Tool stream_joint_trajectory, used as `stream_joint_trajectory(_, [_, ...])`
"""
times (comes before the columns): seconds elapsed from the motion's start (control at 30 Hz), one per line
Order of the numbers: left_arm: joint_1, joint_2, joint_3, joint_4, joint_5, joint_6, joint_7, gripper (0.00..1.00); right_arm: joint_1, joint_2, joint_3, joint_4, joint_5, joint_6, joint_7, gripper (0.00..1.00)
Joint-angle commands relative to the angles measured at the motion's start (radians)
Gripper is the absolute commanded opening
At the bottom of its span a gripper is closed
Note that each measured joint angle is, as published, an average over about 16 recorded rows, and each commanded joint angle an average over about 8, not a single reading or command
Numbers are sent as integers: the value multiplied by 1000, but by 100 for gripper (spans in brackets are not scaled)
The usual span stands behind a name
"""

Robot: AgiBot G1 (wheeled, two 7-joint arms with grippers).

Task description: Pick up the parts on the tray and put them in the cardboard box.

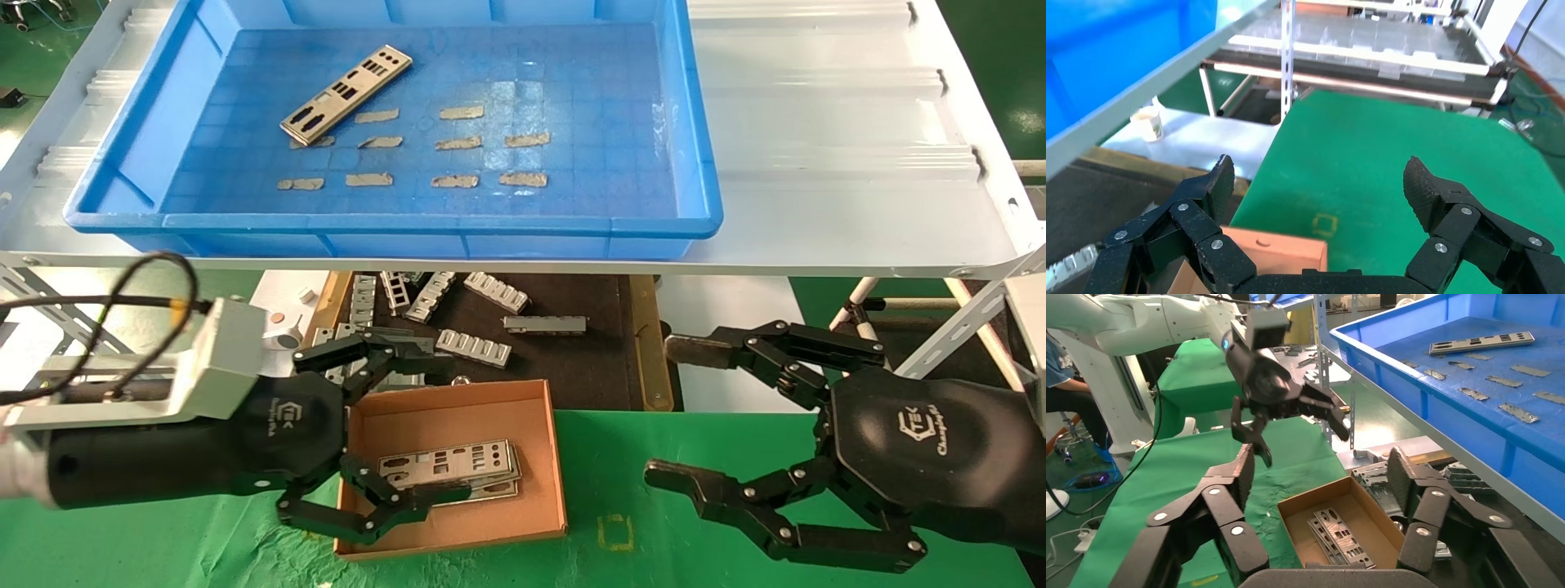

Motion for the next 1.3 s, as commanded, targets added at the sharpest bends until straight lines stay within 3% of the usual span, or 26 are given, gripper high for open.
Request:
stream_joint_trajectory(0.03, [11, -8, -20, -15, -13, 9, -12, 100, 0, 0, 0, 0, 0, 0, 0, 100])
stream_joint_trajectory(0.73, [119, -87, -222, -169, -145, 95, -124, 100, 0, 0, 0, 0, 0, 0, 0, 100])
stream_joint_trajectory(1.3, [121, -88, -223, -170, -146, 96, -125, 100, 0, 0, 0, 0, 0, 0, 0, 100])
